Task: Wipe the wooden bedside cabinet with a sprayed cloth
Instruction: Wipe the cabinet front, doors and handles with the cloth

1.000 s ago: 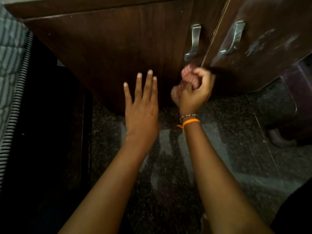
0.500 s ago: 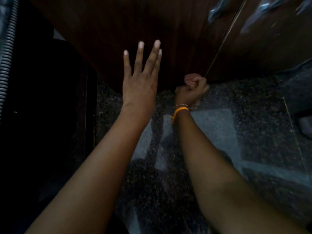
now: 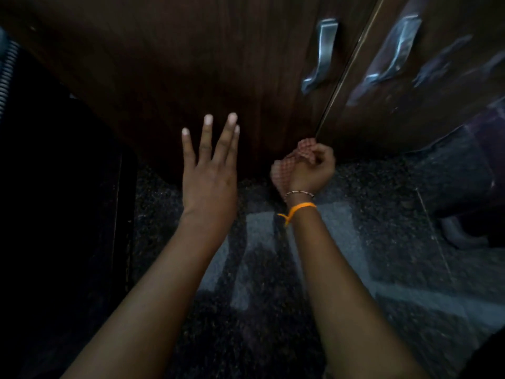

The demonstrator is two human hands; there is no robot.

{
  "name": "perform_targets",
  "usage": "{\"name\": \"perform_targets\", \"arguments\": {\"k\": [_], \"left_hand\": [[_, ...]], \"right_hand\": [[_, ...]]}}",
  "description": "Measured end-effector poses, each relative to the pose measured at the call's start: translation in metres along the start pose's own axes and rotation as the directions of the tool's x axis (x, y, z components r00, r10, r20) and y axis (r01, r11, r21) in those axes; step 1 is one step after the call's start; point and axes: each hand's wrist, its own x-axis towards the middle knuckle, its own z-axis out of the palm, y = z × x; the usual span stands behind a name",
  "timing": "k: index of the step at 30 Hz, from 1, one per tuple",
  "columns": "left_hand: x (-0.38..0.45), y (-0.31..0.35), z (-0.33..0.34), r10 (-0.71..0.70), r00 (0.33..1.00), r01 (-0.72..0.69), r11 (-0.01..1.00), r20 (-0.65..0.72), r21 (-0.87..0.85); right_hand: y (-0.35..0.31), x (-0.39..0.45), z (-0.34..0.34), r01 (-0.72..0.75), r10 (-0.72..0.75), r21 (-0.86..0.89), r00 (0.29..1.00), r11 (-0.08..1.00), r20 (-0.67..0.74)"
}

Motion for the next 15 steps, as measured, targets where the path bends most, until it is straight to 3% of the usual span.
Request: {"name": "perform_targets", "arguments": {"k": [2,8,12,15], "left_hand": [[-0.003,0.004,0.001,-0.013,1.0,0.013,1.0,0.004,-0.022],[0.0,0.006,-0.007,-0.033,0.999,0.034,0.995,0.019,-0.096],[0.003,0.013,-0.01,-0.038,0.997,0.044,0.994,0.063,-0.099],[0.005,0.017,-0.009,-0.061,0.995,0.069,0.994,0.081,-0.091]], "right_hand": [[-0.017,0.01,-0.016,0.031,-0.031,0.095,1.0,0.995,0.0],[-0.116,0.01,-0.023,0.426,-0.408,0.13,0.902,0.896,-0.139],[-0.158,0.018,-0.035,0.647,-0.645,-0.02,0.754,0.762,-0.124],[-0.153,0.023,-0.032,0.691,-0.696,-0.084,0.714,0.718,-0.069]]}}
